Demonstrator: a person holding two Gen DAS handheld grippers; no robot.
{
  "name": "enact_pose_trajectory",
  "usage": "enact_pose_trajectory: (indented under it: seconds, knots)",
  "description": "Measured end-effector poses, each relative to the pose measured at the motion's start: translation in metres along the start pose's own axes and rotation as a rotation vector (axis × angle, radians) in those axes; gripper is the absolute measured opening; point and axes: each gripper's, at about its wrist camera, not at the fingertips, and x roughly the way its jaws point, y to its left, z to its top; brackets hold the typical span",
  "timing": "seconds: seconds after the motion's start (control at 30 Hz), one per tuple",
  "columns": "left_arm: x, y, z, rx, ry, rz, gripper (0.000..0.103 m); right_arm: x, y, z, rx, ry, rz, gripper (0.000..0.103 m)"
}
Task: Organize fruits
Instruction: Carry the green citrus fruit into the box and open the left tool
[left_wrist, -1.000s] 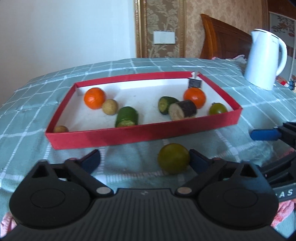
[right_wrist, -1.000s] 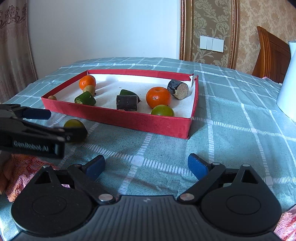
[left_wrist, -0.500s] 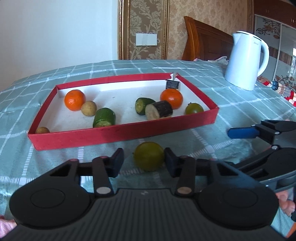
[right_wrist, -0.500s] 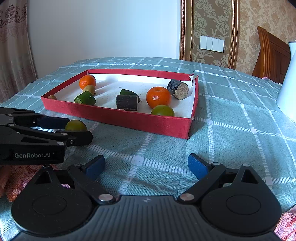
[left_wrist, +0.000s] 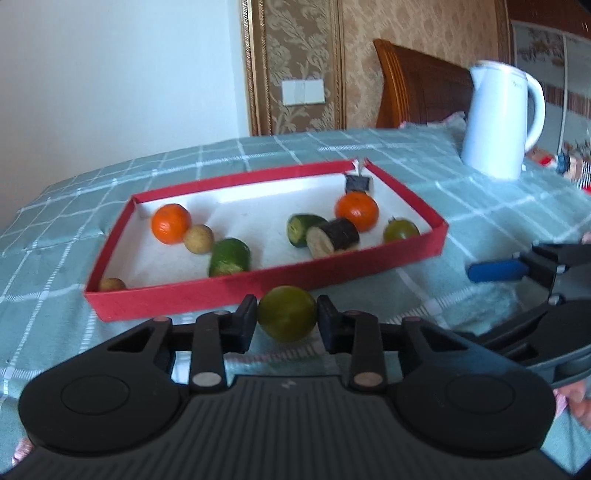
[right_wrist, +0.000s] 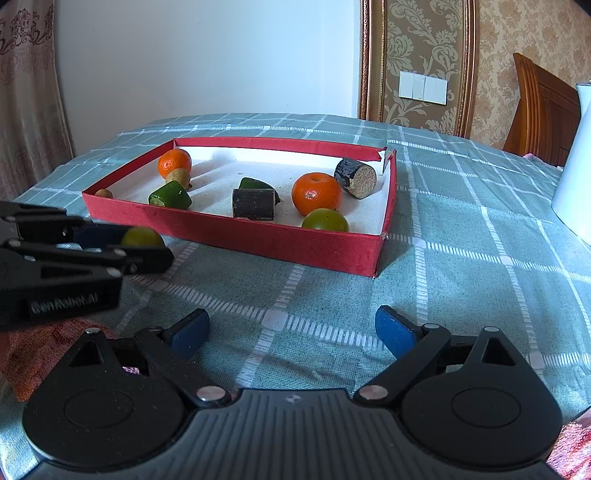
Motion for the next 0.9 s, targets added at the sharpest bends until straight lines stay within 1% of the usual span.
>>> enact_pose_trajectory:
  seconds: [0.2, 0.37, 0.57, 0.9]
  knots:
    - [-0.012, 0.030, 0.007, -0.069, -0.039, 0.051, 0.031, 0.000, 0.000, 0.000, 0.000, 0.000, 0.000, 0.097]
    - [-0.012, 0.050, 0.021, -0.089, -0.060, 0.107, 0.031, 0.000, 0.000, 0.000, 0.000, 0.000, 0.000, 0.097]
    - [0.003, 0.062, 0.031, -0.084, -0.050, 0.178, 0.032, 0.000, 0.000, 0.000, 0.000, 0.001, 0.000, 0.097]
    - [0.035, 0.081, 0.034, -0.130, -0.028, 0.237, 0.032, 0.000, 0.000, 0.000, -0.001, 0.001, -0.001, 0.097]
